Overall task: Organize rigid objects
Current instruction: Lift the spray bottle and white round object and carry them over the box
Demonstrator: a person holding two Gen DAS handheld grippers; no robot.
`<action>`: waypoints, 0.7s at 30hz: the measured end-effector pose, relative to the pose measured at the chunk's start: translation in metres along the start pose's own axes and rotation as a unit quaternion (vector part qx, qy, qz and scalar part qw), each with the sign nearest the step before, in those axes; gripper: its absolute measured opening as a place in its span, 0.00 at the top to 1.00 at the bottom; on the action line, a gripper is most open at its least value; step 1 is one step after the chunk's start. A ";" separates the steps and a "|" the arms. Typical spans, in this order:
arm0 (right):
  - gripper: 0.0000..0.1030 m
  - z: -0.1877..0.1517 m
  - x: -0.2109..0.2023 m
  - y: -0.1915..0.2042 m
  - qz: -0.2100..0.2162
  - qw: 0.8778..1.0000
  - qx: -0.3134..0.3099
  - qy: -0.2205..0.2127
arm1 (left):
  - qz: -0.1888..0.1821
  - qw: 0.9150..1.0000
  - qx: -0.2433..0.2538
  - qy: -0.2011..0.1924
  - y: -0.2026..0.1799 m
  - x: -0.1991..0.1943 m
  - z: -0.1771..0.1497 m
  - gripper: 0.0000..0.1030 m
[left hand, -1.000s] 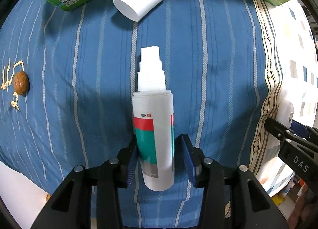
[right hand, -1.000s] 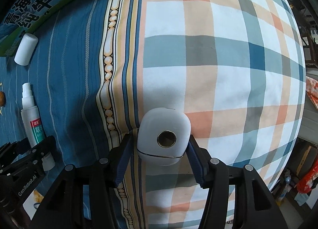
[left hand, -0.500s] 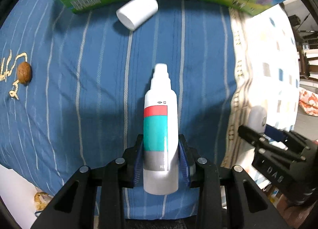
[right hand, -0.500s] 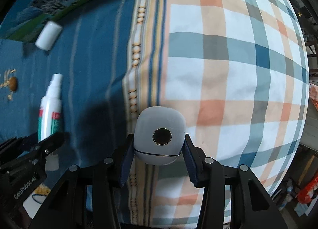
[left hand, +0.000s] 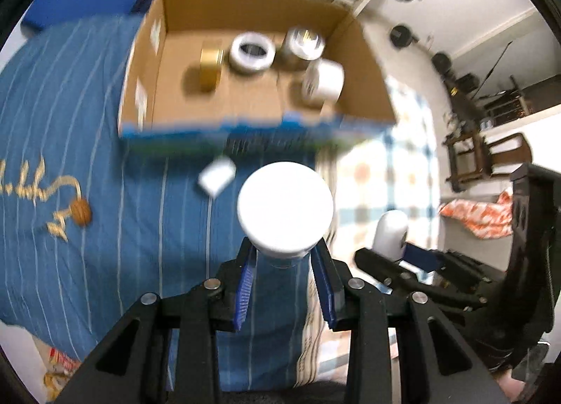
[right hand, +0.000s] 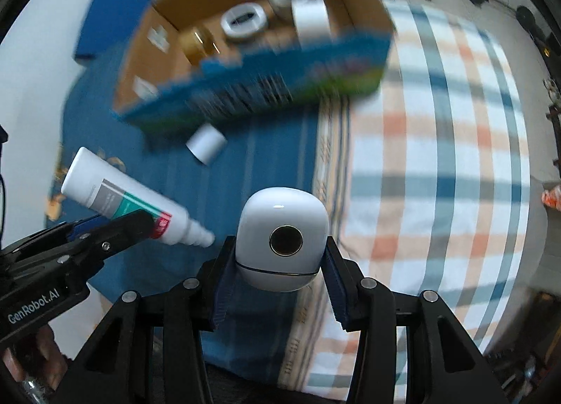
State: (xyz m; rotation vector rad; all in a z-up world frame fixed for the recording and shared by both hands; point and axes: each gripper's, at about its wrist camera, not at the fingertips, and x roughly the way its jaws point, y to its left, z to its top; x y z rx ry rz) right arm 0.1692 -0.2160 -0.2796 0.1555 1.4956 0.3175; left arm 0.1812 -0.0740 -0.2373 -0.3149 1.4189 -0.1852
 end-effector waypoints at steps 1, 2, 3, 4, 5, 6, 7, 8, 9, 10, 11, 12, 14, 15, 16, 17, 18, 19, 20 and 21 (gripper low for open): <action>0.52 0.007 -0.011 -0.003 0.006 1.000 -0.003 -0.007 | -0.005 1.000 0.000 -0.007 0.003 -0.008 0.010 0.71; 0.52 0.016 -0.018 0.001 0.011 1.000 -0.007 -0.014 | -0.007 1.000 0.001 -0.013 0.003 -0.013 0.023 0.71; 0.52 0.029 -0.026 0.006 0.013 1.000 -0.012 -0.024 | -0.005 1.000 0.003 -0.018 0.004 -0.019 0.035 0.71; 0.52 0.041 -0.031 0.009 0.013 0.999 -0.017 -0.030 | -0.002 1.000 0.002 -0.026 0.008 -0.023 0.050 0.71; 0.52 0.052 -0.036 0.012 0.011 0.999 -0.021 -0.036 | 0.006 0.999 0.003 -0.032 0.011 -0.024 0.066 0.71; 0.52 0.063 -0.038 0.017 0.010 0.999 -0.026 -0.041 | 0.020 0.999 0.006 -0.035 0.016 -0.021 0.085 0.71; 0.52 0.076 -0.038 0.021 0.006 0.998 -0.033 -0.045 | 0.033 0.999 0.007 -0.037 0.021 -0.021 0.099 0.71; 0.52 0.085 -0.037 0.026 0.002 0.998 -0.038 -0.047 | 0.044 0.998 0.010 -0.035 0.026 -0.018 0.111 0.71; 0.52 0.099 -0.034 0.031 -0.002 0.998 -0.044 -0.047 | 0.056 0.998 0.011 -0.031 0.031 -0.014 0.124 0.71; 0.52 0.110 -0.030 0.033 -0.005 0.998 -0.046 -0.045 | 0.069 0.997 0.014 -0.021 0.038 -0.008 0.139 0.71; 0.52 0.122 -0.027 0.036 -0.007 0.998 -0.047 -0.040 | 0.079 0.997 0.015 -0.006 0.045 0.001 0.152 0.71; 0.52 0.133 -0.017 0.034 -0.007 0.998 -0.046 -0.033 | 0.082 0.997 0.011 0.005 0.052 0.009 0.158 0.71; 0.52 0.156 0.001 0.034 -0.011 0.999 -0.043 -0.019 | 0.092 0.995 0.004 0.039 0.069 0.030 0.177 0.71; 0.52 0.164 0.008 0.033 -0.014 0.999 -0.043 -0.013 | 0.097 0.994 -0.002 0.049 0.075 0.038 0.180 0.71; 0.52 0.173 0.018 0.032 -0.018 0.999 -0.041 -0.005 | 0.107 0.992 -0.002 0.065 0.082 0.046 0.184 0.71; 0.52 0.179 0.026 0.032 -0.020 0.999 -0.040 0.002 | 0.113 0.991 -0.002 0.075 0.086 0.052 0.185 0.71; 0.52 0.184 0.035 0.031 -0.023 0.999 -0.041 0.010 | 0.121 0.989 -0.002 0.085 0.090 0.060 0.185 0.71; 0.52 0.190 0.045 0.031 -0.028 0.999 -0.041 0.017 | 0.133 0.986 0.003 0.097 0.095 0.071 0.185 0.71; 0.52 0.194 0.053 0.030 -0.032 0.998 -0.043 0.024 | 0.139 0.985 0.006 0.105 0.096 0.078 0.185 0.71; 0.52 0.200 0.063 0.030 -0.036 0.998 -0.045 0.034 | 0.144 0.983 0.009 0.114 0.096 0.086 0.184 0.71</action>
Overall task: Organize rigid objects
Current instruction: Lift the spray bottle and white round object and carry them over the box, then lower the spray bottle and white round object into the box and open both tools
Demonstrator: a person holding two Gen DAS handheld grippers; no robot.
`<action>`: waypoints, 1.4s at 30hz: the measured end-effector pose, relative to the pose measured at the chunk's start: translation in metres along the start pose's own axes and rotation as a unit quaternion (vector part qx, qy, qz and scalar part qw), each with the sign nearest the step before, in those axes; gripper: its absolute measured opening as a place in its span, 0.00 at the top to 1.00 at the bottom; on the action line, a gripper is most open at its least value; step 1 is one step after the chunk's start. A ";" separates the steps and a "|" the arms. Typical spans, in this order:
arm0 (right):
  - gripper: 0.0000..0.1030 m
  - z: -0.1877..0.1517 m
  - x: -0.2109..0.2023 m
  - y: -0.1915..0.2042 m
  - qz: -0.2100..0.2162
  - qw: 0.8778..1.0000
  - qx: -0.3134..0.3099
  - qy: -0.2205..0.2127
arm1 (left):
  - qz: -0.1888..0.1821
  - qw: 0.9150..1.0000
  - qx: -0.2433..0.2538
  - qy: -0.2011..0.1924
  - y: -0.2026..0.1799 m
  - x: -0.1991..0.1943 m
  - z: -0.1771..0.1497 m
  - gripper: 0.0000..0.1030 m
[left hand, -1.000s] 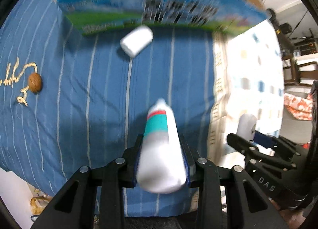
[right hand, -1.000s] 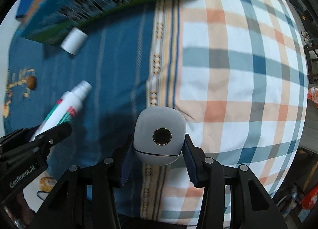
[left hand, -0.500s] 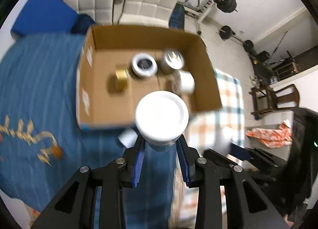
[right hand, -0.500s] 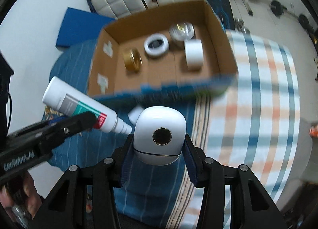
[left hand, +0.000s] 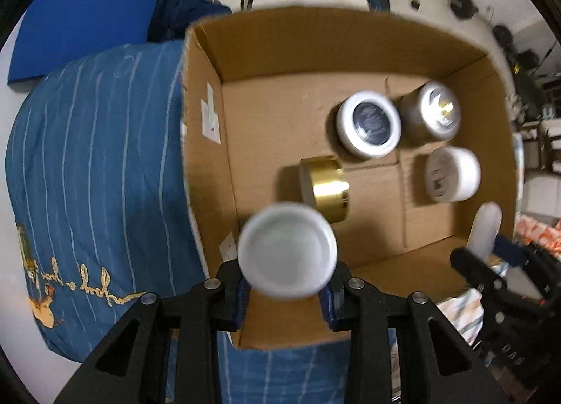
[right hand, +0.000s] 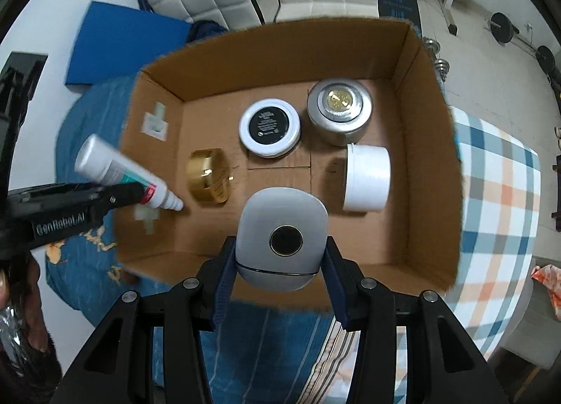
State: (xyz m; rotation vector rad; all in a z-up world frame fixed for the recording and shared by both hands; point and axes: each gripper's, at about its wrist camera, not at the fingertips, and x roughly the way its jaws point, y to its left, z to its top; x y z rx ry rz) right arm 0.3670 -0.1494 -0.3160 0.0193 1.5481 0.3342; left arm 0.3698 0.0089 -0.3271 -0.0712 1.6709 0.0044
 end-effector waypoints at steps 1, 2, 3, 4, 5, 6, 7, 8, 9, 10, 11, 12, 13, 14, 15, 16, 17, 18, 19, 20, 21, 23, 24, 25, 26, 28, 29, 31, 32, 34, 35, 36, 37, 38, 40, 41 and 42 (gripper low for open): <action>0.52 0.002 0.010 -0.001 -0.002 1.000 -0.001 0.008 | 0.003 1.000 0.004 0.013 -0.002 0.009 0.001 0.71; 0.52 0.005 0.019 -0.002 -0.004 1.000 -0.002 0.018 | 0.005 1.000 0.006 0.024 -0.003 0.016 0.003 0.72; 0.52 0.010 0.030 -0.003 -0.007 1.000 -0.002 0.030 | 0.007 0.999 0.005 0.032 -0.003 0.024 0.006 0.72; 0.52 0.012 0.036 -0.003 -0.010 0.999 -0.003 0.036 | 0.009 0.999 0.006 0.034 -0.004 0.027 0.008 0.72; 0.52 0.015 0.044 -0.002 -0.016 0.999 -0.004 0.043 | 0.012 0.999 0.005 0.034 -0.002 0.030 0.011 0.72; 0.52 0.016 0.051 -0.002 -0.021 0.999 -0.005 0.050 | 0.016 0.999 0.003 0.034 -0.002 0.031 0.015 0.72; 0.52 0.020 0.058 -0.003 -0.025 0.998 -0.004 0.056 | 0.017 0.999 0.003 0.034 -0.003 0.032 0.019 0.72; 0.52 0.022 0.063 -0.004 -0.027 0.998 -0.004 0.061 | 0.019 0.999 0.002 0.036 -0.003 0.032 0.022 0.72; 0.52 0.024 0.068 -0.005 -0.030 0.997 -0.003 0.065 | 0.022 0.999 0.001 0.035 -0.002 0.032 0.026 0.72; 0.52 0.027 0.073 -0.006 -0.031 0.997 0.000 0.069 | 0.025 0.999 -0.001 0.034 -0.001 0.034 0.030 0.72; 0.52 0.029 0.077 -0.007 -0.030 0.997 0.003 0.073 | 0.027 0.999 -0.005 0.033 0.001 0.036 0.034 0.72; 0.52 0.031 0.081 -0.008 -0.030 0.997 0.005 0.077 | 0.027 0.999 -0.007 0.032 0.002 0.036 0.038 0.72; 0.52 0.033 0.086 -0.008 -0.030 0.996 0.006 0.080 | 0.028 0.999 -0.007 0.033 0.002 0.037 0.041 0.72; 0.52 0.034 0.088 -0.008 -0.029 0.996 0.008 0.084 | 0.030 0.999 -0.007 0.034 0.002 0.038 0.044 0.72; 0.52 0.036 0.093 -0.008 -0.030 0.996 0.010 0.088 | 0.033 0.999 -0.008 0.034 0.002 0.040 0.047 0.72; 0.52 0.036 0.094 -0.006 -0.032 0.995 0.010 0.089 | 0.035 0.999 -0.010 0.034 0.003 0.041 0.049 0.72; 0.52 0.037 0.097 -0.005 -0.035 0.995 0.010 0.090 | 0.036 0.999 -0.012 0.034 0.004 0.042 0.050 0.72; 0.52 0.039 0.099 -0.005 -0.037 0.995 0.011 0.090 | 0.035 0.999 -0.015 0.034 0.006 0.043 0.051 0.72; 0.52 0.040 0.101 -0.005 -0.038 0.995 0.013 0.090 | 0.033 0.999 -0.017 0.034 0.007 0.043 0.052 0.72; 0.52 0.042 0.102 -0.005 -0.038 0.995 0.015 0.090 | 0.031 0.999 -0.019 0.034 0.009 0.042 0.055 0.72; 0.52 0.043 0.103 -0.004 -0.037 0.995 0.015 0.089 | 0.030 0.999 -0.020 0.034 0.010 0.042 0.054 0.72; 0.51 0.045 0.104 -0.004 -0.033 0.995 0.016 0.088 | 0.026 0.999 -0.022 0.031 0.013 0.039 0.052 0.71; 0.51 0.046 0.104 -0.004 -0.032 0.995 0.017 0.089 | 0.022 0.999 -0.026 0.029 0.015 0.036 0.049 0.71; 0.50 0.047 0.103 -0.002 -0.032 0.995 0.017 0.090 | 0.018 0.999 -0.030 0.028 0.020 0.033 0.050 0.70; 0.46 0.043 0.100 -0.005 -0.030 0.995 0.019 0.090 | 0.014 0.999 -0.036 0.025 0.024 0.030 0.044 0.67; 0.35 0.040 0.093 -0.006 -0.028 0.996 0.022 0.084 | 0.011 0.999 -0.042 0.009 0.026 0.020 0.036 0.61; 0.30 0.038 0.090 -0.007 -0.028 0.996 0.023 0.080 | 0.012 0.999 -0.043 0.001 0.027 0.016 0.031 0.60; 0.29 0.035 0.081 -0.006 -0.031 0.997 0.024 0.073 | 0.020 0.999 -0.042 -0.009 0.026 0.008 0.020 0.59; 0.29 0.032 0.076 -0.006 -0.031 0.997 0.024 0.069 | 0.020 0.999 -0.040 -0.014 0.026 0.005 0.015 0.56; 0.24 0.027 0.065 -0.008 -0.032 0.997 0.029 0.061 | 0.016 0.999 -0.039 -0.026 0.025 -0.001 0.003 0.47; 0.19 0.024 0.061 -0.008 -0.032 0.997 0.030 0.057 | 0.015 0.999 -0.039 -0.033 0.025 -0.005 -0.002 0.44; 0.17 0.021 0.055 -0.008 -0.033 0.998 0.029 0.052 | 0.013 0.998 -0.041 -0.041 0.024 -0.009 -0.006 0.44; 0.15 0.016 0.048 -0.007 -0.038 0.998 0.027 0.044 | 0.010 0.998 -0.041 -0.049 0.020 -0.012 -0.010 0.43; 0.14 0.013 0.043 -0.007 -0.043 0.998 0.025 0.037 | 0.009 0.998 -0.041 -0.056 0.020 -0.016 -0.015 0.39; 0.10 0.005 0.032 -0.006 -0.052 0.998 0.021 0.026 | 0.011 0.996 -0.042 -0.072 0.014 -0.023 -0.021 0.22; 0.04 0.000 0.026 -0.007 -0.055 0.998 0.020 0.020 | 0.014 0.996 -0.042 -0.079 0.010 -0.030 -0.023 0.14; 0.01 -0.002 0.021 -0.006 -0.056 0.998 0.019 0.015 | 0.018 0.995 -0.040 -0.089 0.008 -0.035 -0.028 0.13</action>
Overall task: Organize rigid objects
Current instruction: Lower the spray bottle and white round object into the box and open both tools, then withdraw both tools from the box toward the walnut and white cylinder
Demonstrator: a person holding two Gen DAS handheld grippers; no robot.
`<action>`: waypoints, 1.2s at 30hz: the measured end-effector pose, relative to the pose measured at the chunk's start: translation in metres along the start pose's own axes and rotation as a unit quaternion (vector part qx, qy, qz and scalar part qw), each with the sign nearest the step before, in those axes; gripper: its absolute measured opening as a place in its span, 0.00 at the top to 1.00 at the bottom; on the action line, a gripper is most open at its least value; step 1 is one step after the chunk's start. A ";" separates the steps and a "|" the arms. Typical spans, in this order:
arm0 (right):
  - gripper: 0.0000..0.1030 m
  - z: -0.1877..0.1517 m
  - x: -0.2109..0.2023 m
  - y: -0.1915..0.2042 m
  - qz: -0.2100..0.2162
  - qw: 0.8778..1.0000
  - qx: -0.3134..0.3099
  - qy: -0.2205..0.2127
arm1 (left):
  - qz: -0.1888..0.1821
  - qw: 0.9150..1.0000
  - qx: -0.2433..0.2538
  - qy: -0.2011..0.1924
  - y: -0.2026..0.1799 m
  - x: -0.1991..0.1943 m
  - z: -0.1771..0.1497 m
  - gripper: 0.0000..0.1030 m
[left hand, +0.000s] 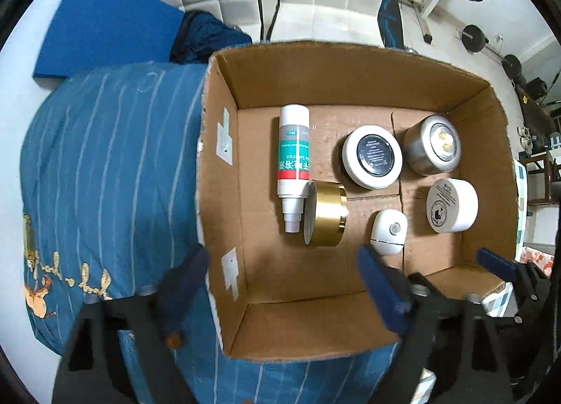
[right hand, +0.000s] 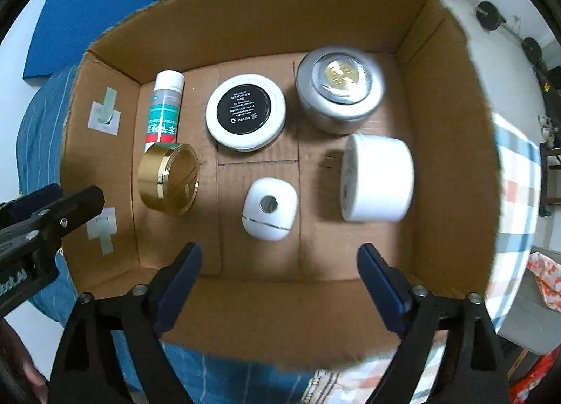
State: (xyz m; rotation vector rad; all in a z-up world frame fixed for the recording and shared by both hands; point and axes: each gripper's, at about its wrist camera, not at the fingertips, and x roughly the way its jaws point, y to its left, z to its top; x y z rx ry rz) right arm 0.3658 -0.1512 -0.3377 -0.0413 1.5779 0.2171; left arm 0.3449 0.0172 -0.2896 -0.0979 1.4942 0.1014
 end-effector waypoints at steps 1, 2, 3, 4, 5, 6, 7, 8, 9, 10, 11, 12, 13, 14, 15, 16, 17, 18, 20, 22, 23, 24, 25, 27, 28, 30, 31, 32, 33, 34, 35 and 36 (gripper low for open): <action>0.00 -0.004 -0.006 -0.001 -0.003 1.000 0.000 -0.007 | 0.000 1.000 0.003 -0.006 -0.002 -0.005 0.004 0.13; 0.00 -0.002 -0.011 0.000 -0.009 1.000 0.000 -0.013 | 0.001 1.000 0.006 -0.013 -0.001 -0.010 0.001 0.09; 0.00 -0.004 -0.017 0.000 -0.014 1.000 0.000 -0.019 | 0.000 1.000 0.008 -0.021 -0.003 -0.017 -0.003 0.06; 0.00 -0.008 -0.024 -0.002 -0.018 0.999 0.002 -0.028 | -0.005 1.000 0.008 -0.027 -0.005 -0.017 -0.006 0.05; 0.00 -0.012 -0.028 -0.001 -0.019 0.999 0.003 -0.034 | -0.012 0.999 0.005 -0.034 -0.005 -0.024 -0.010 0.05; 0.00 -0.017 -0.035 -0.002 -0.020 0.999 0.006 -0.042 | -0.017 0.999 0.005 -0.038 -0.003 -0.026 -0.011 0.05; 0.00 -0.023 -0.042 -0.004 -0.021 0.999 0.007 -0.050 | -0.020 0.999 0.005 -0.045 -0.004 -0.032 -0.014 0.05; 0.00 -0.027 -0.051 -0.006 -0.023 0.998 0.009 -0.059 | -0.019 0.998 0.006 -0.054 -0.006 -0.037 -0.017 0.05; 0.00 -0.030 -0.059 -0.007 -0.025 0.997 0.010 -0.068 | -0.018 0.998 0.008 -0.065 -0.007 -0.046 -0.021 0.05; 0.00 -0.031 -0.065 0.000 -0.026 0.997 0.012 -0.074 | -0.017 0.997 0.009 -0.073 -0.010 -0.048 -0.024 0.05; 0.00 -0.036 -0.066 -0.002 -0.027 0.996 0.013 -0.080 | -0.017 0.996 0.008 -0.084 -0.011 -0.056 -0.028 0.05; 0.00 -0.041 -0.070 -0.005 -0.029 0.996 0.013 -0.087 | -0.017 0.995 0.010 -0.095 -0.012 -0.064 -0.032 0.05; 0.00 -0.044 -0.076 -0.005 -0.030 0.995 0.014 -0.094 | -0.014 0.994 0.012 -0.104 -0.013 -0.069 -0.035 0.05; 0.00 -0.047 -0.082 -0.002 -0.030 0.995 0.014 -0.098 | -0.013 0.994 0.013 -0.112 -0.013 -0.074 -0.039 0.05; 0.00 -0.051 -0.088 -0.002 -0.028 0.994 0.014 -0.103 | -0.013 0.992 0.015 -0.124 -0.014 -0.081 -0.043 0.05; 0.00 -0.055 -0.092 0.001 -0.027 0.994 0.014 -0.109 | -0.016 0.991 0.016 -0.133 -0.014 -0.088 -0.047 0.05; 0.00 -0.057 -0.097 0.003 -0.026 0.993 0.014 -0.113 | -0.018 0.990 0.016 -0.139 -0.014 -0.093 -0.051 0.05; 0.00 -0.061 -0.101 0.005 -0.025 0.993 0.013 -0.117 | -0.022 0.989 0.018 -0.147 -0.015 -0.100 -0.055 0.05; 0.00 -0.068 -0.112 0.010 -0.025 0.992 0.009 -0.127 | -0.028 0.987 0.020 -0.156 -0.015 -0.109 -0.060 0.05; 0.00 -0.076 -0.118 0.012 -0.017 0.991 0.010 -0.131 | -0.033 0.986 0.018 -0.160 -0.012 -0.118 -0.068 0.05; 0.00 -0.080 -0.119 0.014 -0.013 0.991 0.010 -0.130 | -0.033 0.986 0.016 -0.162 -0.009 -0.119 -0.071 0.05; 0.00 -0.083 -0.119 0.015 -0.010 0.992 0.009 -0.129 | -0.030 0.986 0.011 -0.162 -0.003 -0.121 -0.077 0.05; 0.00 -0.088 -0.117 0.017 -0.003 0.992 0.010 -0.126 | -0.023 0.986 0.008 -0.162 0.003 -0.121 -0.081 0.05; 0.00 -0.095 -0.107 0.022 0.014 0.994 0.010 -0.111 | 0.000 0.988 -0.003 -0.157 0.017 -0.114 -0.093 0.05; 0.00 -0.100 -0.096 0.026 0.022 0.995 0.009 -0.095 | 0.012 0.989 -0.013 -0.149 0.029 -0.107 -0.101 0.05; 0.00 -0.107 -0.073 0.031 0.039 0.997 0.017 -0.067 | 0.022 0.991 -0.035 -0.124 0.054 -0.088 -0.114 0.05; 0.00 -0.111 -0.056 0.034 0.051 0.997 0.026 -0.048 | 0.023 0.993 -0.052 -0.105 0.070 -0.075 -0.121 0.05; 0.00 -0.114 -0.043 0.036 0.059 0.997 0.035 -0.035 | 0.025 0.993 -0.068 -0.089 0.084 -0.063 -0.127 0.05; 0.00 -0.116 -0.029 0.038 0.065 0.996 0.046 -0.025 | 0.027 0.993 -0.091 -0.066 0.104 -0.046 -0.134 0.05; 0.00 -0.118 -0.013 0.041 0.071 0.996 0.060 -0.015 | 0.027 0.993 -0.108 -0.050 0.117 -0.035 -0.140 0.05; 0.00 -0.119 0.000 0.043 0.077 0.995 0.069 -0.007 | 0.025 0.991 -0.125 -0.035 0.131 -0.023 -0.145 0.05; 0.00 -0.119 0.016 0.045 0.084 0.993 0.082 0.001 | 0.019 0.989 -0.143 -0.021 0.144 -0.012 -0.150 0.05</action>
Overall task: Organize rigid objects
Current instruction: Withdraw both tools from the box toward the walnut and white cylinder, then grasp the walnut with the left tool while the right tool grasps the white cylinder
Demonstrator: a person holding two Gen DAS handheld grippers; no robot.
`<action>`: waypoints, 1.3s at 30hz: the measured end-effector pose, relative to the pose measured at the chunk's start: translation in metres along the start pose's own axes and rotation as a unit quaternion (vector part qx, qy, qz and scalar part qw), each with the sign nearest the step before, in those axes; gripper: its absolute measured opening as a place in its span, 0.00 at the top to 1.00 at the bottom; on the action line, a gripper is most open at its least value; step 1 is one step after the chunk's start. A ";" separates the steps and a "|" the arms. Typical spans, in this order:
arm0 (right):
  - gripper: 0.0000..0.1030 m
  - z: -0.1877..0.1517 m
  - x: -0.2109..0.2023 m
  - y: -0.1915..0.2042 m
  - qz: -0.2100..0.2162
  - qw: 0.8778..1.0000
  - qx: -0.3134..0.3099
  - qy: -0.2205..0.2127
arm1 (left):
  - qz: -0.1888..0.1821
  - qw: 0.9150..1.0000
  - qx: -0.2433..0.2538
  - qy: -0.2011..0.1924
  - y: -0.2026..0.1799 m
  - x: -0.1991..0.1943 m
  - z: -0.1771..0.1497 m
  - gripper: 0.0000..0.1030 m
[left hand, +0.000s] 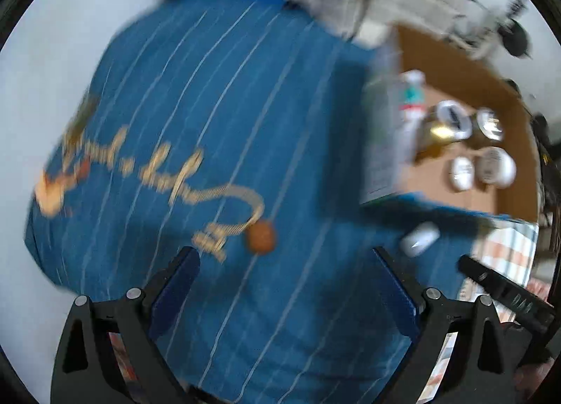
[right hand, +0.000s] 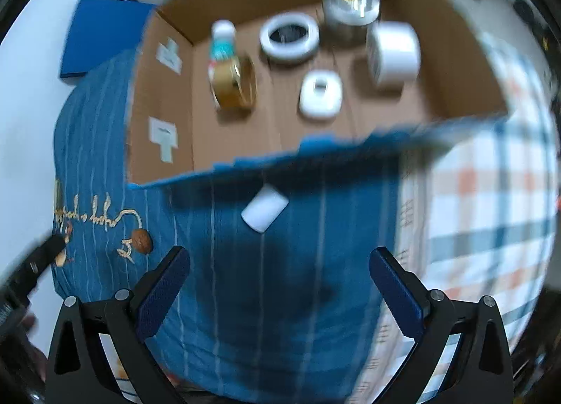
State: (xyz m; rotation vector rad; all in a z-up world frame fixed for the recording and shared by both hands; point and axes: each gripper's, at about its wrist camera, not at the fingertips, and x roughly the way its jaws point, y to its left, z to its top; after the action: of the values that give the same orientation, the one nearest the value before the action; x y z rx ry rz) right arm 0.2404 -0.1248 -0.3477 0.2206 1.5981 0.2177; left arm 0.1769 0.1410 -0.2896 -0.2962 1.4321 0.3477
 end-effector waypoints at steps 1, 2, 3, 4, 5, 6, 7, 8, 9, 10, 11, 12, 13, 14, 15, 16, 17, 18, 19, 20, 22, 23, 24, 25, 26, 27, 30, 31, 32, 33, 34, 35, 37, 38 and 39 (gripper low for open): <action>0.00 0.000 0.010 0.000 0.004 1.000 0.010 0.004 | -0.003 1.000 -0.019 0.010 0.015 0.010 -0.002 0.05; 0.02 0.001 0.020 0.000 0.008 1.000 0.019 0.008 | -0.002 0.999 -0.033 0.020 0.025 0.021 -0.002 0.05; 0.03 0.002 0.033 0.001 0.010 0.999 0.029 0.012 | 0.001 0.999 -0.041 0.031 0.031 0.030 -0.004 0.05; 0.05 0.004 0.041 0.002 0.011 0.999 0.034 0.015 | 0.002 0.998 -0.045 0.043 0.037 0.041 -0.004 0.06; 0.08 0.005 0.050 0.004 0.008 0.999 0.039 0.018 | 0.001 0.998 -0.049 0.050 0.040 0.050 -0.004 0.06; 0.10 0.006 0.059 0.006 0.008 0.999 0.043 0.023 | 0.001 0.997 -0.054 0.058 0.043 0.061 -0.004 0.06; 0.15 0.007 0.066 0.007 0.010 0.999 0.046 0.027 | 0.001 0.996 -0.057 0.063 0.047 0.070 -0.004 0.06; 0.18 0.008 0.074 0.009 0.007 0.998 0.047 0.032 | 0.001 0.996 -0.057 0.070 0.048 0.079 -0.003 0.06; 0.20 0.009 0.081 0.011 0.004 0.998 0.050 0.035 | 0.004 0.996 -0.055 0.077 0.048 0.089 -0.002 0.06; 0.24 0.009 0.086 0.013 -0.003 0.998 0.052 0.030 | 0.009 0.995 -0.053 0.085 0.047 0.100 -0.001 0.06; 0.28 0.010 0.088 0.015 -0.010 0.999 0.048 0.024 | 0.010 0.995 -0.052 0.090 0.046 0.108 0.000 0.06; 0.31 0.011 0.090 0.018 -0.015 0.999 0.044 0.019 | 0.009 0.994 -0.049 0.095 0.044 0.116 0.001 0.08; 0.44 0.011 0.094 0.020 -0.015 0.999 0.042 0.021 | 0.012 0.994 -0.047 0.099 0.042 0.125 0.001 0.09; 0.56 0.011 0.096 0.021 -0.022 0.999 0.041 0.021 | 0.015 0.994 -0.043 0.103 0.039 0.131 0.002 0.13; 0.58 0.011 0.097 0.022 -0.029 0.999 0.037 0.020 | 0.017 0.993 -0.037 0.107 0.036 0.138 0.002 0.20; 0.59 0.010 0.097 0.022 -0.030 0.999 0.034 0.020 | 0.016 0.993 -0.030 0.113 0.032 0.145 0.002 0.25; 0.60 0.008 0.097 0.021 -0.031 0.999 0.031 0.021 | 0.016 0.992 -0.025 0.119 0.029 0.151 0.001 0.36; 0.60 0.006 0.096 0.021 -0.035 0.999 0.025 0.024 | 0.012 0.993 -0.025 0.113 0.027 0.151 0.001 0.39; 0.61 0.003 0.095 0.019 -0.038 0.999 0.018 0.028 | 0.013 0.994 -0.026 0.104 0.026 0.149 0.001 0.46; 0.62 -0.001 0.094 0.017 -0.039 0.999 0.012 0.031 | 0.011 0.995 -0.021 0.100 0.023 0.146 0.002 0.60; 0.62 -0.009 0.088 0.011 -0.044 0.998 -0.001 0.036 | 0.016 0.995 -0.008 0.097 0.015 0.143 0.002 0.70; 0.63 -0.013 0.086 0.007 -0.044 0.998 -0.004 0.039 | 0.020 0.995 0.000 0.093 0.011 0.141 0.001 0.70; 0.63 -0.018 0.083 0.002 -0.045 0.998 -0.009 0.044 | 0.020 0.995 0.007 0.093 0.007 0.140 -0.001 0.70; 0.63 -0.022 0.082 -0.002 -0.049 0.998 -0.012 0.046 | 0.019 0.995 0.010 0.093 0.003 0.139 -0.003 0.70; 0.63 -0.026 0.080 -0.007 -0.050 0.997 -0.014 0.049 | 0.016 0.995 0.013 0.093 -0.001 0.138 -0.006 0.70; 0.63 -0.031 0.079 -0.011 -0.050 0.997 -0.018 0.054 | 0.009 0.995 0.016 0.094 -0.007 0.136 -0.012 0.70; 0.64 -0.047 0.073 -0.024 -0.056 0.996 -0.026 0.057 | -0.008 0.995 0.035 0.096 -0.027 0.127 -0.033 0.70; 0.64 -0.053 0.071 -0.030 -0.054 0.997 -0.027 0.056 | -0.012 0.994 0.049 0.096 -0.038 0.123 -0.043 0.70; 0.64 -0.058 0.069 -0.034 -0.053 0.997 -0.028 0.056 | -0.017 0.993 0.058 0.097 -0.047 0.121 -0.051 0.70; 0.64 -0.064 0.067 -0.039 -0.051 0.997 -0.027 0.057 | -0.025 0.992 0.067 0.101 -0.057 0.118 -0.059 0.70; 0.64 -0.069 0.066 -0.044 -0.049 0.997 -0.025 0.059 | -0.035 0.991 0.079 0.106 -0.069 0.116 -0.069 0.70; 0.64 -0.074 0.066 -0.047 -0.046 0.997 -0.022 0.061 | -0.044 0.989 0.091 0.110 -0.082 0.114 -0.078 0.70; 0.64 -0.087 0.064 -0.063 -0.040 0.997 -0.016 0.064 | -0.061 0.985 0.107 0.120 -0.101 0.113 -0.091 0.70; 0.64 -0.091 0.063 -0.068 -0.038 0.997 -0.015 0.063 | -0.066 0.983 0.116 0.123 -0.111 0.112 -0.097 0.70; 0.64 -0.095 0.062 -0.074 -0.035 0.997 -0.012 0.062 | -0.068 0.982 0.126 0.123 -0.121 0.111 -0.103 0.70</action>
State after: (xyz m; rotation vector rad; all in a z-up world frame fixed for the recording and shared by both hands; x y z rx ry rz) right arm 0.1425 -0.1792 -0.4240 0.1346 1.7228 0.1984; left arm 0.1445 -0.0047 -0.4131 -0.2339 1.6695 0.0158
